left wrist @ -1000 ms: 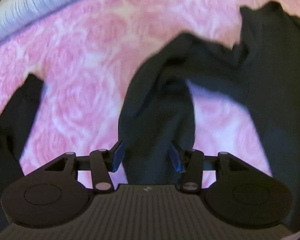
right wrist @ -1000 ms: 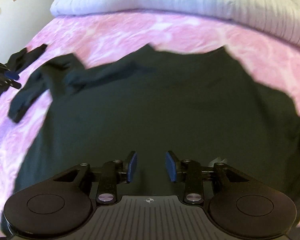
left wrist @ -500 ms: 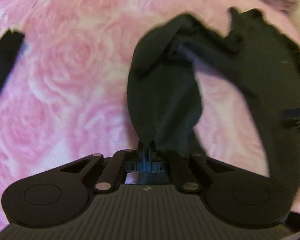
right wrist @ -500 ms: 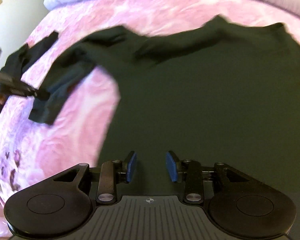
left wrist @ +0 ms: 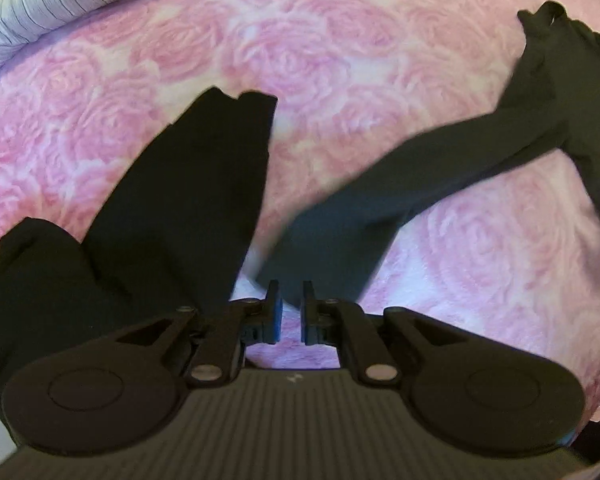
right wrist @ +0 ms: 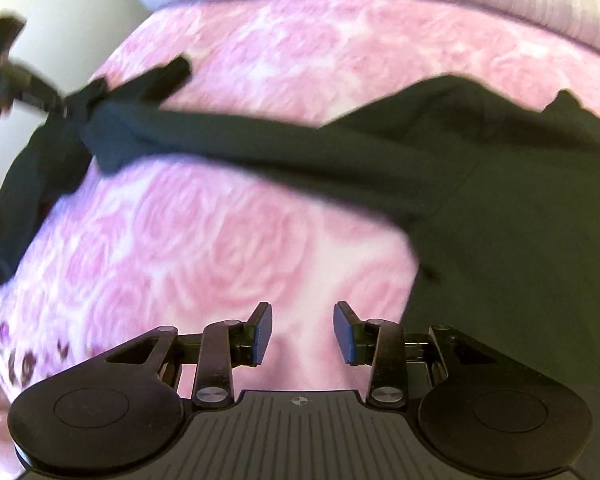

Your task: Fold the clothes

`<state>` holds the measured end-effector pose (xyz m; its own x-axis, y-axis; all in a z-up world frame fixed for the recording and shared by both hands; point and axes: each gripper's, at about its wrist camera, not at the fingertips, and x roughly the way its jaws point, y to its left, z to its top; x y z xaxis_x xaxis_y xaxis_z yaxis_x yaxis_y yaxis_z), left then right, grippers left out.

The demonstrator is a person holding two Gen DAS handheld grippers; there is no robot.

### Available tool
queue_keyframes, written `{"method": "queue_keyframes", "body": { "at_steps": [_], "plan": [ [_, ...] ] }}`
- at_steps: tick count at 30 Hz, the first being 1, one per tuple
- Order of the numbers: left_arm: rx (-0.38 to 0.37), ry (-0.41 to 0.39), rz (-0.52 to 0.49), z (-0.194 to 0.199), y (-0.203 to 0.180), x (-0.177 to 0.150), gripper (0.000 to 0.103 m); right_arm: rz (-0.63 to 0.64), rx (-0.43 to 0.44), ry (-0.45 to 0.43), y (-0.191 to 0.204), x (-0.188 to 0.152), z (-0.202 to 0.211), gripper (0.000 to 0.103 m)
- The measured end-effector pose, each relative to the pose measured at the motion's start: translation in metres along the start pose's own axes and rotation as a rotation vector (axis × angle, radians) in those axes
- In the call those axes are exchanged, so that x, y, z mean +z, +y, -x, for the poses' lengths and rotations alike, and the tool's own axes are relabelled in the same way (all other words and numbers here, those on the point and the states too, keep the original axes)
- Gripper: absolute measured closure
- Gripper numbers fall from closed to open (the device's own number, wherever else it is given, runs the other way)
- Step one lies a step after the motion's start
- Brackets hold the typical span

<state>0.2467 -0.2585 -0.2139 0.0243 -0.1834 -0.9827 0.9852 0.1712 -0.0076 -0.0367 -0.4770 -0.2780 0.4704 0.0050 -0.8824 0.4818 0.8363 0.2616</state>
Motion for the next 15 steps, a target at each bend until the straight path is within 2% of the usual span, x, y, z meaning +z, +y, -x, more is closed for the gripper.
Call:
{"method": "queue_keyframes", "body": {
  "at_steps": [2, 4, 8, 10, 12, 13, 14, 15],
  "plan": [
    [-0.028, -0.024, 0.018, -0.005, -0.004, -0.003, 0.093, -0.015, -0.030, -0.046, -0.010, 0.011, 0.004, 0.065],
    [-0.051, -0.054, 0.055, -0.010, -0.005, -0.010, 0.068, -0.036, -0.065, -0.082, -0.022, 0.023, 0.006, 0.065],
    [-0.102, -0.070, 0.234, -0.032, 0.004, -0.026, 0.059, -0.063, -0.104, -0.090, -0.037, 0.041, 0.000, 0.064],
    [-0.098, -0.081, 0.332, -0.045, 0.007, -0.034, 0.055, -0.059, -0.106, -0.087, -0.038, 0.048, -0.005, 0.064],
    [-0.087, -0.087, 0.418, -0.059, 0.009, -0.041, 0.056, -0.049, -0.104, -0.074, -0.037, 0.049, -0.011, 0.064],
    [-0.085, -0.097, 0.459, -0.064, 0.010, -0.043, 0.062, -0.045, -0.103, -0.069, -0.036, 0.049, -0.013, 0.064],
    [-0.083, -0.121, 0.479, -0.062, 0.009, -0.045, 0.072, -0.041, -0.104, -0.066, -0.036, 0.048, -0.015, 0.064],
    [-0.084, -0.143, 0.496, -0.059, 0.009, -0.048, 0.097, -0.037, -0.106, -0.065, -0.035, 0.048, -0.016, 0.064]
  ]
}}
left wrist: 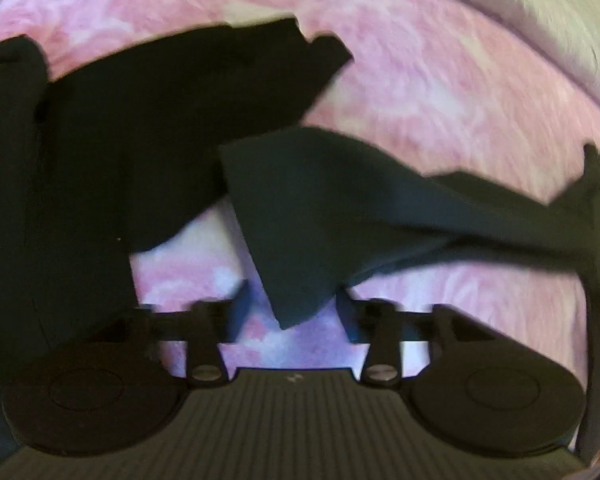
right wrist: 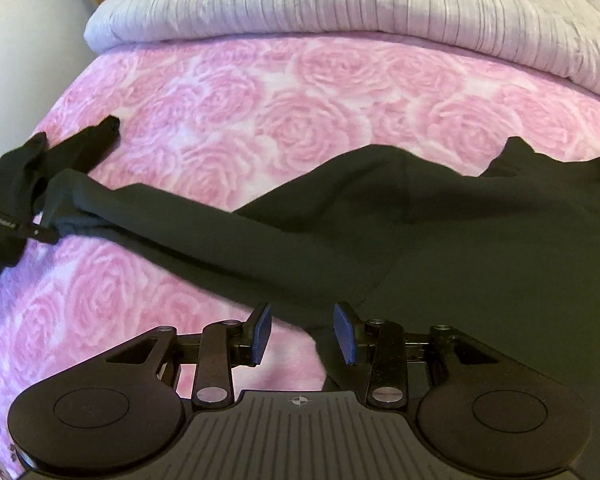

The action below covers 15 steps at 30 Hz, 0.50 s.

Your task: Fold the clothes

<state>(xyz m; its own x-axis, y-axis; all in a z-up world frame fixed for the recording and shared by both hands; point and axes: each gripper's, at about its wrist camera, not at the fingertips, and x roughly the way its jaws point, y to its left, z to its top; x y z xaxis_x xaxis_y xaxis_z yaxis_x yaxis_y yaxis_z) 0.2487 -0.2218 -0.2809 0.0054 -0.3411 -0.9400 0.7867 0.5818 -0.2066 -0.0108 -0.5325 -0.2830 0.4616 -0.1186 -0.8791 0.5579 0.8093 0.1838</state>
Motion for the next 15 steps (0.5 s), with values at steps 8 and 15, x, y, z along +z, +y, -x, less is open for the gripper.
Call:
{"method": "queue_keyframes", "body": {
  "at_steps": [8, 15],
  "plan": [
    [-0.137, 0.105, -0.161, 0.086, 0.015, -0.048, 0.098, 0.035, -0.031, -0.031, -0.021, 0.018, 0.008, 0.064],
    [-0.114, 0.250, -0.180, 0.060, 0.006, -0.101, 0.098, 0.097, -0.018, 0.024, -0.031, 0.047, -0.021, 0.063]
  ]
}}
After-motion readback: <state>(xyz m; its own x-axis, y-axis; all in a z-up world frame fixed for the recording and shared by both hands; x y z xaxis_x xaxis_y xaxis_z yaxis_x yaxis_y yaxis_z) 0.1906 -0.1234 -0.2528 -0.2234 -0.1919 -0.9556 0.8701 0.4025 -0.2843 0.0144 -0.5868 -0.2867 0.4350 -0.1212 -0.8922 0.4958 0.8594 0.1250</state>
